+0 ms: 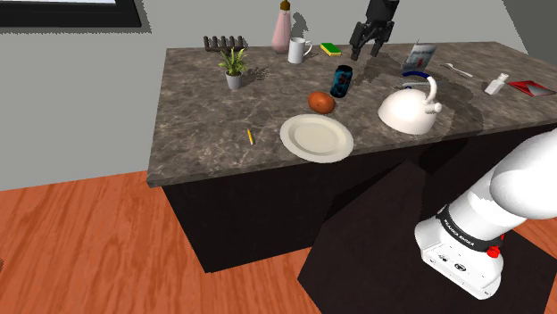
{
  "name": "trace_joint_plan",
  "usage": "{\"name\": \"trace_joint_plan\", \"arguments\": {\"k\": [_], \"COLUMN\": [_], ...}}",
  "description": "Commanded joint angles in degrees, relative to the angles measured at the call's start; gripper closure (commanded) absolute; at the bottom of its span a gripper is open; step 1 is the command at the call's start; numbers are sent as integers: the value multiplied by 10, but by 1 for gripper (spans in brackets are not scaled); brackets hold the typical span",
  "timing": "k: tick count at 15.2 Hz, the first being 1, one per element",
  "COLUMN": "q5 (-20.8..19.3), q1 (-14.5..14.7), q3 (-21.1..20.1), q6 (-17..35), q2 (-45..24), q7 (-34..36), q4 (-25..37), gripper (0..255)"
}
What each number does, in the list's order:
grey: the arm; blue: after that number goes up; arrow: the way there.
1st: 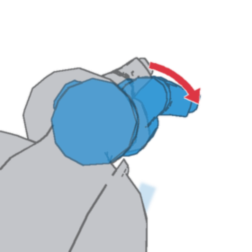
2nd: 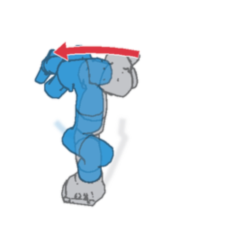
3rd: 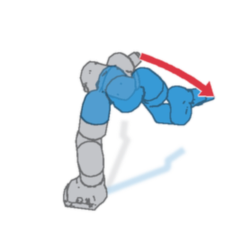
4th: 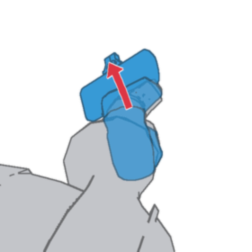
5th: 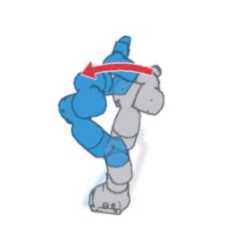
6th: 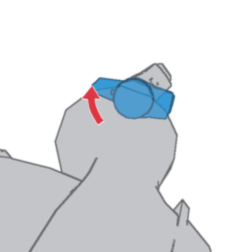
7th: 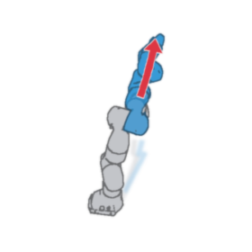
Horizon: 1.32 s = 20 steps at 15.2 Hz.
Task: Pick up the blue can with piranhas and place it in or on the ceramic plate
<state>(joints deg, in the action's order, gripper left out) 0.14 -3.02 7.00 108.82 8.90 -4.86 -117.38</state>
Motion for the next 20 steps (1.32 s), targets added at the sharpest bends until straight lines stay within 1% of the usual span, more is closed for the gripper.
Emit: {"name": "trace_joint_plan", "arguments": {"k": [1,7,12,13,20], "q5": [3,19,36,38,41], "q1": [-5,-21,-41,-43,-44], "q3": [8,23,29,29,27], "q6": [13,30,24,22,70], "q2": [-42,-171,-286,-297,-311], "q7": [-12,-45,-68,-70,-72], "q4": [28,137,254,267,233], "gripper": [0,0,0,0,0]}}
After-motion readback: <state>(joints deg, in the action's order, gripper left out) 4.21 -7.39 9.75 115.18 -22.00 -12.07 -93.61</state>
